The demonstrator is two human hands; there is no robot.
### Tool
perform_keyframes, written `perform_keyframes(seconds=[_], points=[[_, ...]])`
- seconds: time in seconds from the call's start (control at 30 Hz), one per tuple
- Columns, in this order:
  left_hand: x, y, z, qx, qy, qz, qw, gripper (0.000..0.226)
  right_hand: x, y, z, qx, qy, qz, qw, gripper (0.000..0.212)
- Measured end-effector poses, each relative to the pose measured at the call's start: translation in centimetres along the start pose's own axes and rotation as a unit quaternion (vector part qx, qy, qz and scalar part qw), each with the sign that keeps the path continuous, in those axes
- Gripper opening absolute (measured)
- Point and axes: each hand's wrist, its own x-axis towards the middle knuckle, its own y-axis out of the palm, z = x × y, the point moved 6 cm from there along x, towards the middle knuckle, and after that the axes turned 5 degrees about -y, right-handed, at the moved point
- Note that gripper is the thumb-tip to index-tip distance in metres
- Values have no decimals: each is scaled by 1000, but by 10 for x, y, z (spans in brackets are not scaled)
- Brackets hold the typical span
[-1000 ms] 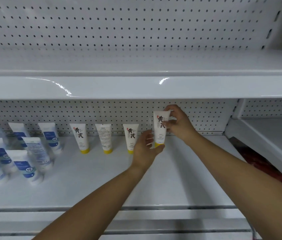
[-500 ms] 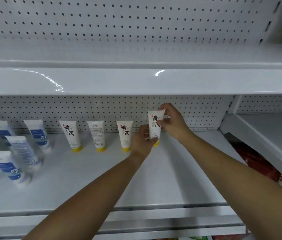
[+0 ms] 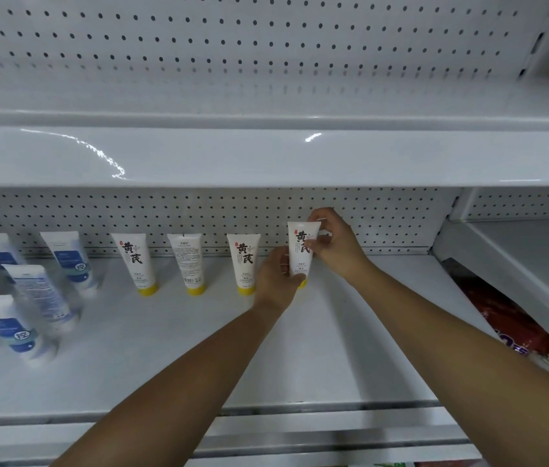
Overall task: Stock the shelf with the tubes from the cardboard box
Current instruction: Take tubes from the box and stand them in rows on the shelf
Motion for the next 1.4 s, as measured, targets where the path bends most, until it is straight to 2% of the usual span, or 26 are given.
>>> perform_keyframes(seconds=[0.57, 0.93, 1.4], points=[[2, -1, 19, 19, -4, 10, 1000, 47, -3, 12, -11, -26, -1, 17, 1000, 46], [3, -3, 26, 11, -11, 29, 999, 49, -5, 19, -9, -29, 3, 36, 999, 40], [10, 1, 35, 64, 1, 45, 997, 48, -12, 21, -16, -16, -19, 15, 1000, 38]])
